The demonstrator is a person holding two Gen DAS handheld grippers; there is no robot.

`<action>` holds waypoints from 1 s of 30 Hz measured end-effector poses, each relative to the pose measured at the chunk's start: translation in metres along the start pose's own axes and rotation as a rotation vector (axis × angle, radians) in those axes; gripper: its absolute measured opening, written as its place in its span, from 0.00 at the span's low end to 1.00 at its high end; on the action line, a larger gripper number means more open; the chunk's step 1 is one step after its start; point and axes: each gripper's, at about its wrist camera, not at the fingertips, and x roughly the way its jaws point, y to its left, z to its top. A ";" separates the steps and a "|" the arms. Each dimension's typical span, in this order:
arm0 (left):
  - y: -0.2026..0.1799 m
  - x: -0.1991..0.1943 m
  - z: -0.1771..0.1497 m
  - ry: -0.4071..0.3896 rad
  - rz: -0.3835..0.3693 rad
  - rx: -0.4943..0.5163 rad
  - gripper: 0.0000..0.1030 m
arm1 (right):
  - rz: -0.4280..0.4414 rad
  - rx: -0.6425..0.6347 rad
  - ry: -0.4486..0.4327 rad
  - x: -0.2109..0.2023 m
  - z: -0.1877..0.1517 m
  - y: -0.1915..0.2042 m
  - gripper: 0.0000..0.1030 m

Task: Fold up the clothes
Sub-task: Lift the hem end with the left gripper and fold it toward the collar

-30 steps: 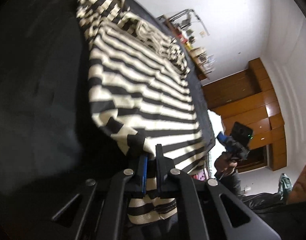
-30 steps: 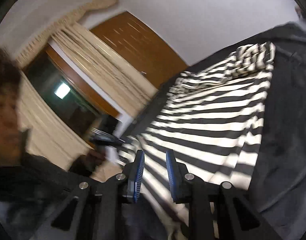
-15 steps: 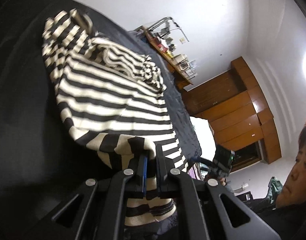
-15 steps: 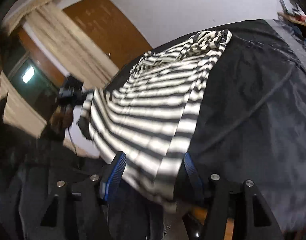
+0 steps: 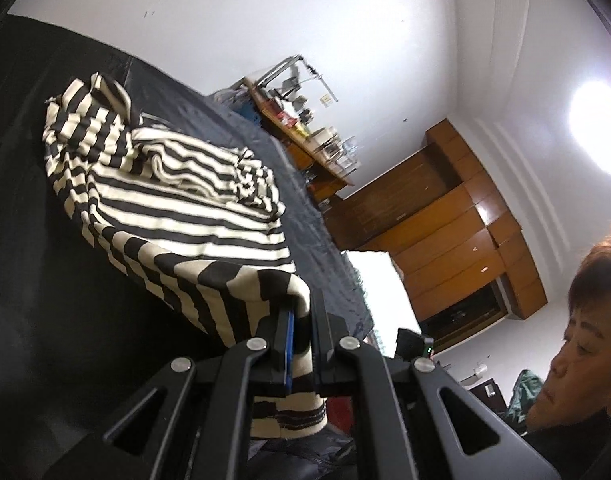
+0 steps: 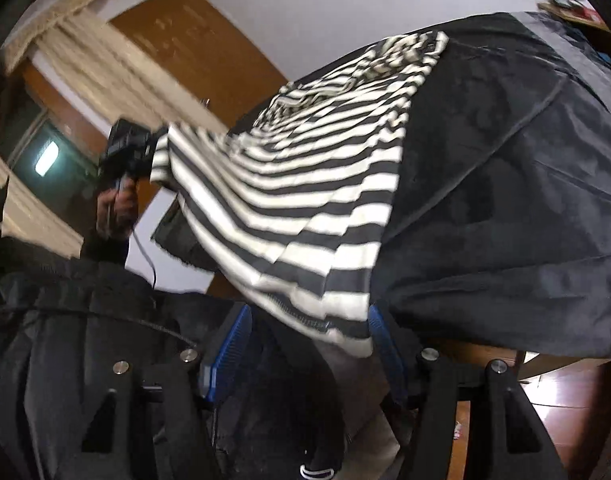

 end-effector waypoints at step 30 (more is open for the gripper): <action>0.073 0.040 -0.006 0.218 0.142 -0.144 0.87 | 0.084 0.120 0.035 0.038 -0.007 0.006 0.64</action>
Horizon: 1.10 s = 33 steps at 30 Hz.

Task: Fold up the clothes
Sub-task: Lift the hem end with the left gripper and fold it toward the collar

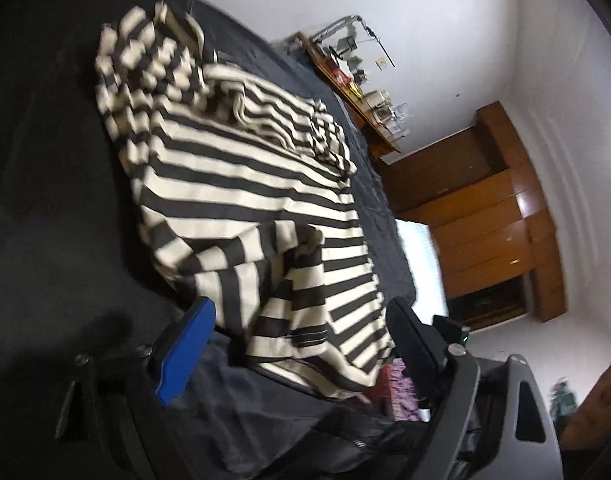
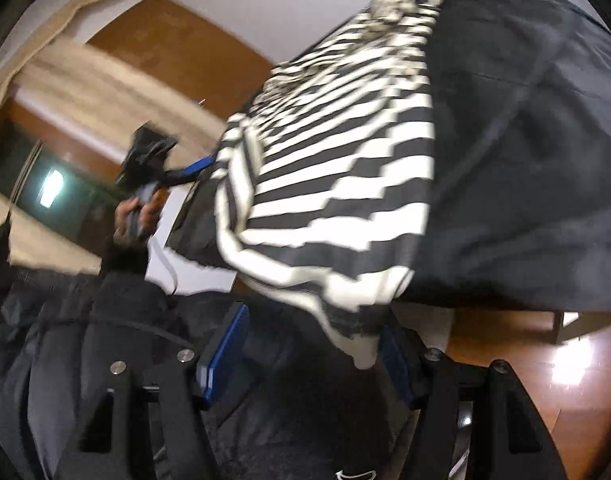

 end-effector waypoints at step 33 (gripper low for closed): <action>-0.024 0.002 0.019 -0.191 -0.255 0.025 0.07 | 0.242 -0.077 -0.160 0.019 0.095 0.000 0.30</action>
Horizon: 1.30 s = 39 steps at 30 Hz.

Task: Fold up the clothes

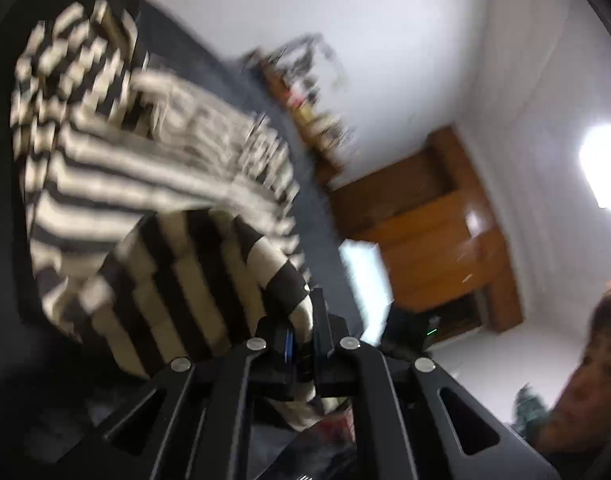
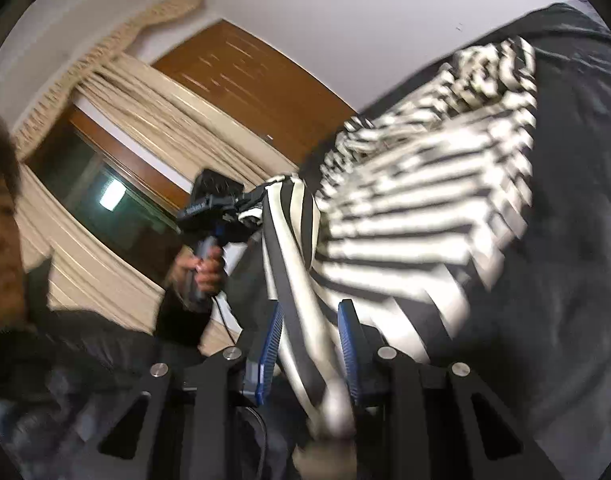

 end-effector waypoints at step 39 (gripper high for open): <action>-0.040 -0.041 0.062 -0.172 -0.047 0.086 0.07 | -0.553 -0.744 0.493 0.112 -0.064 0.082 0.73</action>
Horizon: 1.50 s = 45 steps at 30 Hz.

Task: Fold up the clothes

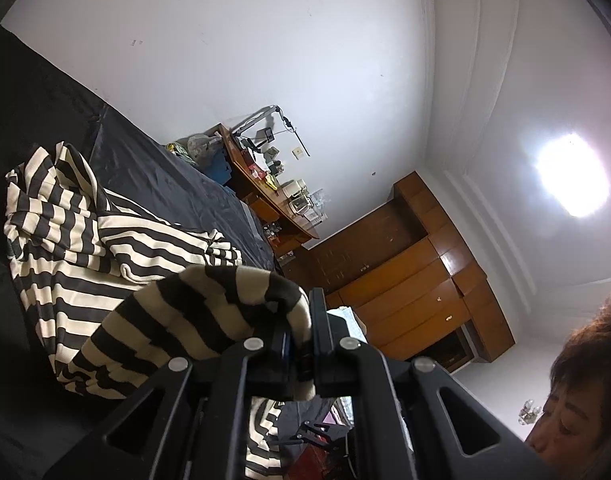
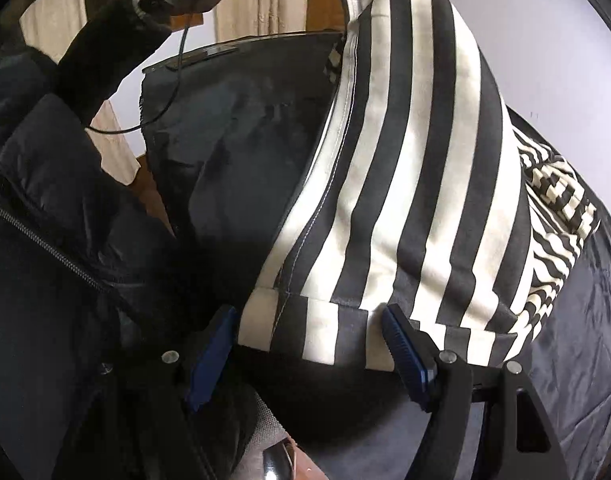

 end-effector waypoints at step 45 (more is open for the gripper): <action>0.048 0.009 0.026 -0.042 0.045 -0.086 0.07 | 0.038 -0.112 -0.032 0.026 0.043 -0.004 0.79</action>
